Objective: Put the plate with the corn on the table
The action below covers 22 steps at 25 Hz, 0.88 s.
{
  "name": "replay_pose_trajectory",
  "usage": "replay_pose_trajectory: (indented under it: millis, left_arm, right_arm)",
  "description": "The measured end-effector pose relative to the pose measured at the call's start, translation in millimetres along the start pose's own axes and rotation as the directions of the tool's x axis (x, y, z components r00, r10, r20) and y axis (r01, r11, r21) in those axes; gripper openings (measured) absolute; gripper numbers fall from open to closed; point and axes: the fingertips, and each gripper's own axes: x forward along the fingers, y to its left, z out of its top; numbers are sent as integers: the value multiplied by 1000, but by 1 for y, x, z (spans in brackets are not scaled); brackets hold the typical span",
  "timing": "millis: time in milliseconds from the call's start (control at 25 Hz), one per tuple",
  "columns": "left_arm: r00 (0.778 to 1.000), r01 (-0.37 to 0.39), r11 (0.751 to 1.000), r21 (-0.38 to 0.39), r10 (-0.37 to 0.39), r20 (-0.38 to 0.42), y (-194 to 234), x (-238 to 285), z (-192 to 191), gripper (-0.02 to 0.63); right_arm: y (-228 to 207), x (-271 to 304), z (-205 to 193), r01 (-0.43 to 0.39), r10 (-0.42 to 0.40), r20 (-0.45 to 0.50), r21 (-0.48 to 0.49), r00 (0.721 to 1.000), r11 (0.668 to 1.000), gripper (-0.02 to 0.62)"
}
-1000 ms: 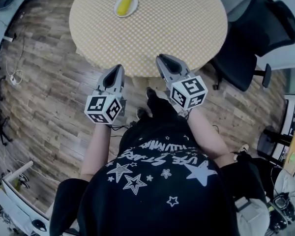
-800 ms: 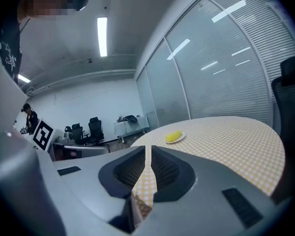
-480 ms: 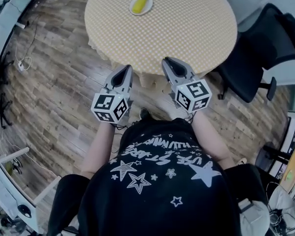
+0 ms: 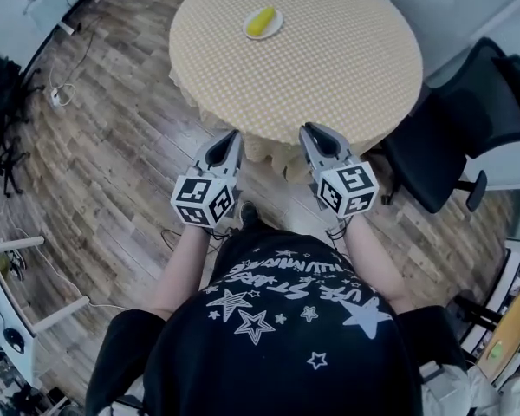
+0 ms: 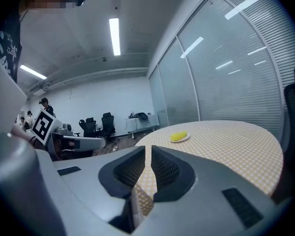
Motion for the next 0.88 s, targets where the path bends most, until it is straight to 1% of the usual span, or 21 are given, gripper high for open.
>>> replay_pose_trajectory:
  millis: [160,320,520,720,880]
  left_arm:
    - [1000,-26,1000,5,26,12,-30,-7,-7,9]
    - [999,-39,999,16,39,19,-60,-19,-13,9]
    - [998,-65,998,20,65,22,-92,-37,-26,9]
    - [997,-72,997,37,71,32,-137,-51,-41,9]
    - [996,-85,996,29,84,40,-163,-63,-51,9]
  right_arm:
    - [-9,-28,-6,-2,2,-3,-21,1000,1000,52]
    - [-11,-56,-10,-13,13,11,-13,1000,1000,52]
    - [-10,-95,-22,-6,6,1,-3,1000,1000,52]
    - [-14,-140,-33,-14,14,3,-7,1000,1000,52]
    - [-15,-165,-41,-23,23,-2,-24,1000,999,52]
